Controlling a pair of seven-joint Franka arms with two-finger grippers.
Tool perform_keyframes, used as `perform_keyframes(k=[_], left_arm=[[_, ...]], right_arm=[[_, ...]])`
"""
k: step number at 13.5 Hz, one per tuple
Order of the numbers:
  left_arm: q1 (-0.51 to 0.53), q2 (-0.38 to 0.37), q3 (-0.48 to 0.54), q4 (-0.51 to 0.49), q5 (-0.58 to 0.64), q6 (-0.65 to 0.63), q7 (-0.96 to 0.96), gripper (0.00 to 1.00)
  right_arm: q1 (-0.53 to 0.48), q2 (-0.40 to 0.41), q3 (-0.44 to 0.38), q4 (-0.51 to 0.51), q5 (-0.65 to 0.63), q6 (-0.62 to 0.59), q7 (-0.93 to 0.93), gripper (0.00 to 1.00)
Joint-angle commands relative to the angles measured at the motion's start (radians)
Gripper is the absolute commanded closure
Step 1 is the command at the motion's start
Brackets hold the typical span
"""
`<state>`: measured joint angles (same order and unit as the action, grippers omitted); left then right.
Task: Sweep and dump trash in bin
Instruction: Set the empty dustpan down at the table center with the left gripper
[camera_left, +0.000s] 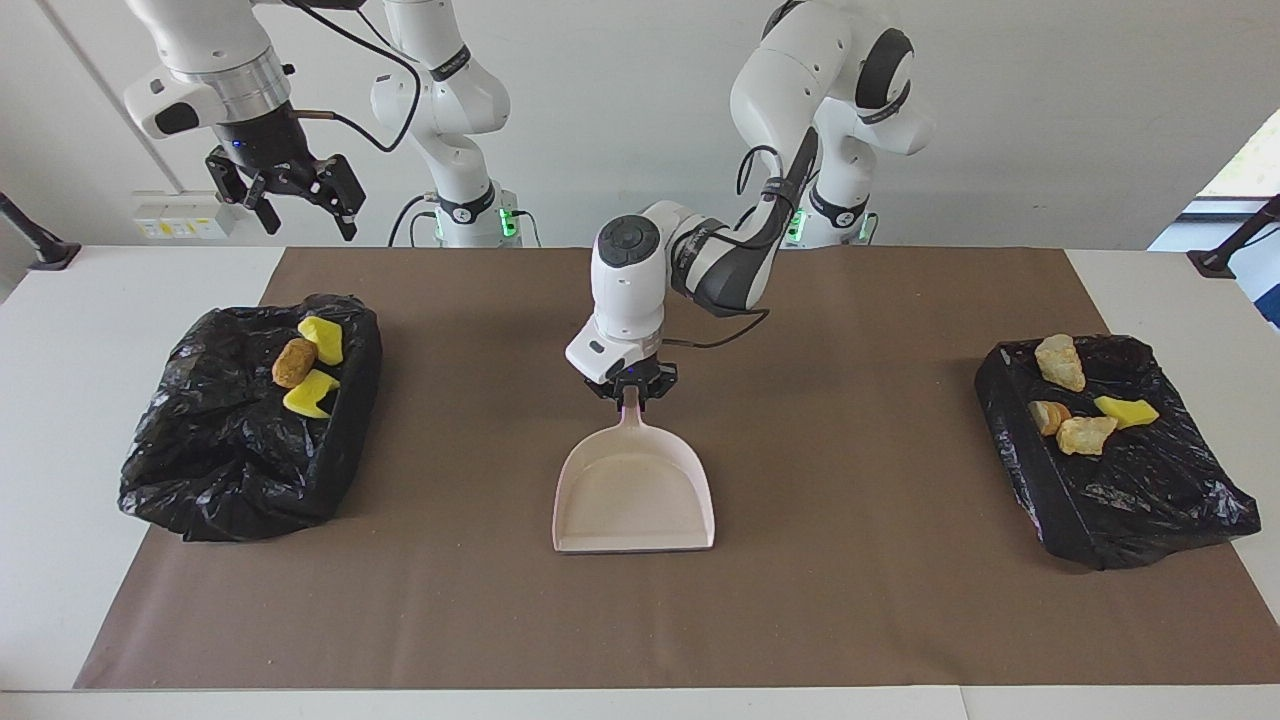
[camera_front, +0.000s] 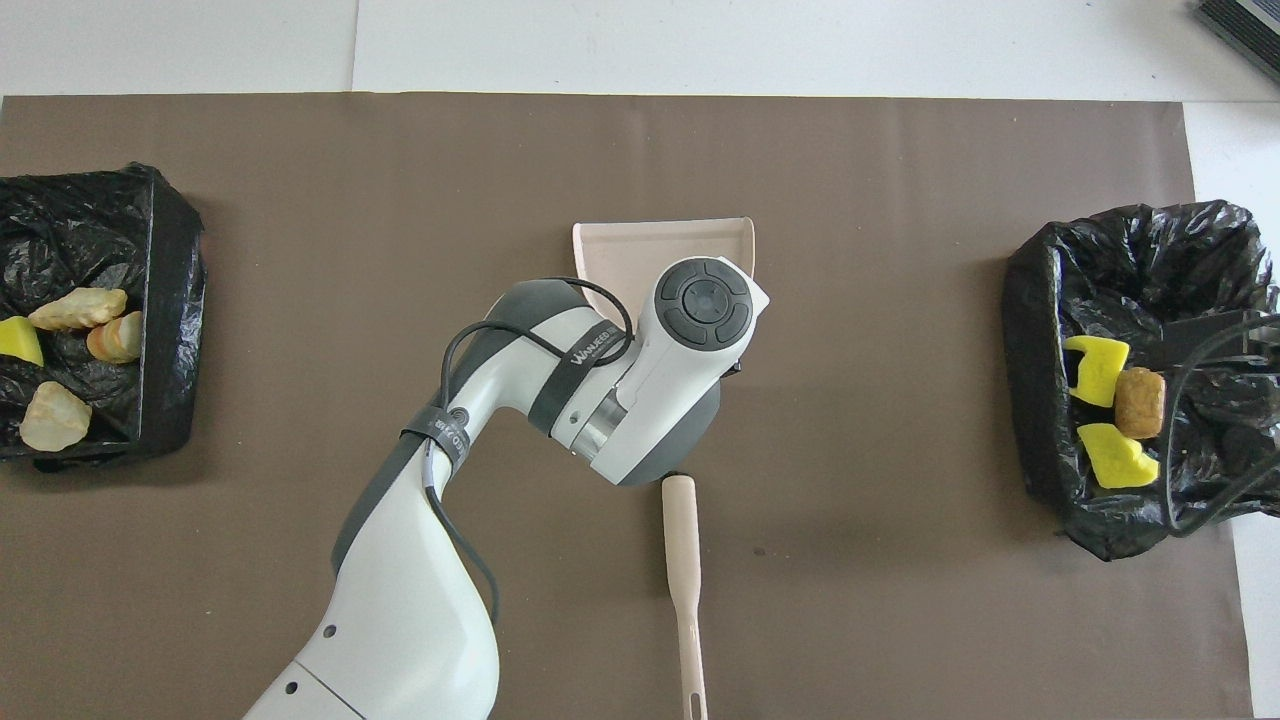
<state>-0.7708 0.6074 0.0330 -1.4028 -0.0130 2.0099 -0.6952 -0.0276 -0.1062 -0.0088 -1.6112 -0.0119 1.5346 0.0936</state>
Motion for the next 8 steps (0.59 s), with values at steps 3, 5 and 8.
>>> perform_keyframes(k=[3, 5, 8], left_arm=[[0.037, -0.061, 0.021, -0.065, -0.001, 0.006, 0.175, 0.12], [0.092, -0.153, 0.021, -0.128, -0.001, 0.001, 0.271, 0.11], [0.157, -0.286, 0.022, -0.211, 0.007, -0.049, 0.386, 0.1]], right_arm=[[0.078, -0.001, -0.065, -0.012, 0.004, 0.002, -0.02, 0.0], [0.109, -0.001, -0.102, -0.012, 0.004, 0.004, -0.021, 0.0], [0.107, -0.003, -0.1, -0.007, 0.015, 0.004, -0.023, 0.0]])
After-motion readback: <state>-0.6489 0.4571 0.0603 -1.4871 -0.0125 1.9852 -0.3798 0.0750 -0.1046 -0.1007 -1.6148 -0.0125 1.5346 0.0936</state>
